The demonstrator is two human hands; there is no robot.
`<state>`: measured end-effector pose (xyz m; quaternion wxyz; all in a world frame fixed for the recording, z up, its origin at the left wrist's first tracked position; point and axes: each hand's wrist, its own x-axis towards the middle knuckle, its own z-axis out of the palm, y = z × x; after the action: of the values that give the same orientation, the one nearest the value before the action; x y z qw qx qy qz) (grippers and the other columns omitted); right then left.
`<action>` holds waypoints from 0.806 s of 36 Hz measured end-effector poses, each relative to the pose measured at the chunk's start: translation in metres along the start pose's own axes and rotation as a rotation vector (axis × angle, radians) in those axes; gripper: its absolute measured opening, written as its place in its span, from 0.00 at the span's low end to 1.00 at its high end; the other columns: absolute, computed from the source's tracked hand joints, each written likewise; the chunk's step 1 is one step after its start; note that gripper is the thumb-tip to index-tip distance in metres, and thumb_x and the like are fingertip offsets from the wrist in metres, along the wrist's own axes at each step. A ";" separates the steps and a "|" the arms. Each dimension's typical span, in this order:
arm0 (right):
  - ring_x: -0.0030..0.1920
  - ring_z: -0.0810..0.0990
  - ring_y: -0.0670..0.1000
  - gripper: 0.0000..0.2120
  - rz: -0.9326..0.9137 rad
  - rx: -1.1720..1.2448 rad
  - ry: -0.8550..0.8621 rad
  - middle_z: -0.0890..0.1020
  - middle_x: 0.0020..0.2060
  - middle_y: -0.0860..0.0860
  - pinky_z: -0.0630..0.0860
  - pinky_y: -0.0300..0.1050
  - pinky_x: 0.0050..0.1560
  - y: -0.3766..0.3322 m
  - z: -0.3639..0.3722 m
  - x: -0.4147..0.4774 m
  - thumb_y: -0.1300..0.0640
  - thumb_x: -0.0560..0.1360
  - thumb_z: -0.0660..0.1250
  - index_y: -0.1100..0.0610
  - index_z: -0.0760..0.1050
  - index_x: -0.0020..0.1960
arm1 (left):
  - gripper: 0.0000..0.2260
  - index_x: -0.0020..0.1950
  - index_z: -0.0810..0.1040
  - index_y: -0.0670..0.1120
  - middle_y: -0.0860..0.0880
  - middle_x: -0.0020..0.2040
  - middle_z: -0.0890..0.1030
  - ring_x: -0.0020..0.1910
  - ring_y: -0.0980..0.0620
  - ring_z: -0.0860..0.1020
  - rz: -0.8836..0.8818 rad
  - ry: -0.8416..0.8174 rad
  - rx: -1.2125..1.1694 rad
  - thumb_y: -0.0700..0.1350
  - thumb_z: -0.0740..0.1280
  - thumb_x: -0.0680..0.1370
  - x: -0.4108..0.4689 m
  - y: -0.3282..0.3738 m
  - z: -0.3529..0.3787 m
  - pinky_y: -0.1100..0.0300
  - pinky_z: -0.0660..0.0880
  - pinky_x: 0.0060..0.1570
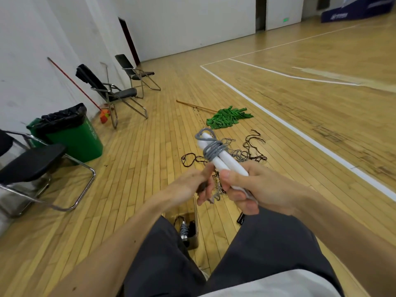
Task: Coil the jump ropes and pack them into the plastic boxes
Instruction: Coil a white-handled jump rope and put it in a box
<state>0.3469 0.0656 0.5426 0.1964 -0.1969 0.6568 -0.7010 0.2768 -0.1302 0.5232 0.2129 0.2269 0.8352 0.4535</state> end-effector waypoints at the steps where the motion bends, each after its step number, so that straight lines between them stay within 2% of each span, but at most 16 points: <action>1: 0.24 0.65 0.48 0.14 -0.011 0.005 0.024 0.67 0.29 0.50 0.66 0.39 0.26 0.001 -0.002 0.000 0.46 0.78 0.64 0.55 0.76 0.39 | 0.34 0.38 0.76 0.38 0.45 0.29 0.75 0.30 0.49 0.73 0.000 0.004 0.099 0.68 0.50 0.78 -0.001 -0.004 0.001 0.68 0.73 0.38; 3: 0.24 0.64 0.48 0.16 -0.020 0.011 0.070 0.67 0.29 0.50 0.66 0.39 0.26 0.002 -0.006 0.000 0.46 0.78 0.64 0.58 0.73 0.42 | 0.35 0.37 0.76 0.42 0.52 0.29 0.76 0.30 0.54 0.74 -0.012 0.025 0.243 0.74 0.51 0.72 -0.003 -0.011 0.002 0.70 0.71 0.36; 6: 0.25 0.64 0.49 0.17 -0.049 -0.057 0.144 0.68 0.29 0.51 0.66 0.40 0.27 0.005 -0.012 0.002 0.46 0.78 0.64 0.61 0.71 0.43 | 0.30 0.36 0.74 0.43 0.53 0.30 0.73 0.26 0.62 0.72 -0.018 0.103 0.289 0.69 0.53 0.74 -0.005 -0.016 0.004 0.70 0.69 0.32; 10: 0.25 0.64 0.49 0.17 -0.035 -0.025 0.310 0.69 0.29 0.51 0.64 0.40 0.26 0.017 -0.026 0.007 0.46 0.78 0.65 0.61 0.71 0.45 | 0.25 0.37 0.71 0.50 0.53 0.32 0.70 0.29 0.56 0.67 0.126 0.205 0.498 0.70 0.51 0.75 -0.011 -0.016 0.000 0.59 0.65 0.34; 13: 0.25 0.65 0.49 0.15 -0.001 -0.039 0.401 0.70 0.28 0.50 0.64 0.40 0.25 0.026 -0.035 0.010 0.48 0.81 0.65 0.61 0.71 0.46 | 0.24 0.44 0.73 0.50 0.53 0.33 0.71 0.30 0.55 0.68 0.185 0.261 0.548 0.69 0.52 0.76 -0.017 -0.010 -0.006 0.59 0.65 0.32; 17: 0.25 0.66 0.49 0.16 0.041 -0.082 0.464 0.70 0.28 0.50 0.65 0.40 0.25 0.040 -0.040 0.014 0.49 0.82 0.65 0.61 0.71 0.43 | 0.14 0.48 0.76 0.50 0.53 0.32 0.74 0.29 0.55 0.70 0.276 0.280 0.627 0.58 0.58 0.82 -0.023 0.001 -0.012 0.60 0.66 0.32; 20: 0.24 0.67 0.49 0.16 0.065 -0.141 0.470 0.71 0.28 0.51 0.66 0.42 0.25 0.049 -0.040 0.019 0.50 0.82 0.64 0.61 0.72 0.43 | 0.11 0.46 0.76 0.51 0.54 0.32 0.75 0.31 0.55 0.73 0.326 0.300 0.758 0.55 0.60 0.82 -0.026 0.009 -0.016 0.64 0.65 0.32; 23: 0.24 0.67 0.49 0.17 0.095 -0.192 0.451 0.72 0.28 0.51 0.66 0.42 0.25 0.058 -0.036 0.022 0.50 0.82 0.64 0.61 0.72 0.42 | 0.15 0.51 0.81 0.47 0.54 0.35 0.77 0.34 0.57 0.73 0.395 0.292 0.873 0.55 0.59 0.82 -0.027 0.017 -0.018 0.61 0.70 0.35; 25: 0.24 0.67 0.49 0.17 0.115 -0.221 0.413 0.72 0.28 0.52 0.67 0.42 0.26 0.064 -0.032 0.024 0.49 0.82 0.65 0.61 0.72 0.41 | 0.19 0.51 0.82 0.47 0.54 0.37 0.78 0.34 0.56 0.73 0.478 0.276 0.959 0.57 0.57 0.82 -0.028 0.023 -0.018 0.59 0.72 0.36; 27: 0.24 0.68 0.49 0.18 0.140 -0.262 0.375 0.72 0.27 0.51 0.68 0.43 0.27 0.068 -0.027 0.025 0.48 0.82 0.65 0.61 0.73 0.42 | 0.21 0.49 0.82 0.46 0.54 0.38 0.79 0.34 0.55 0.75 0.551 0.261 1.036 0.57 0.54 0.82 -0.028 0.029 -0.018 0.57 0.74 0.33; 29: 0.23 0.69 0.48 0.18 0.169 -0.306 0.332 0.73 0.27 0.51 0.69 0.43 0.27 0.069 -0.023 0.026 0.47 0.82 0.65 0.61 0.73 0.42 | 0.20 0.47 0.83 0.45 0.52 0.38 0.80 0.33 0.52 0.77 0.610 0.264 1.079 0.55 0.55 0.82 -0.027 0.033 -0.020 0.53 0.76 0.29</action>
<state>0.3139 0.0674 0.4728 0.1114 -0.0507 0.7929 -0.5969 0.2936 -0.1432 0.5654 -0.1752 0.4721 0.8633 0.0330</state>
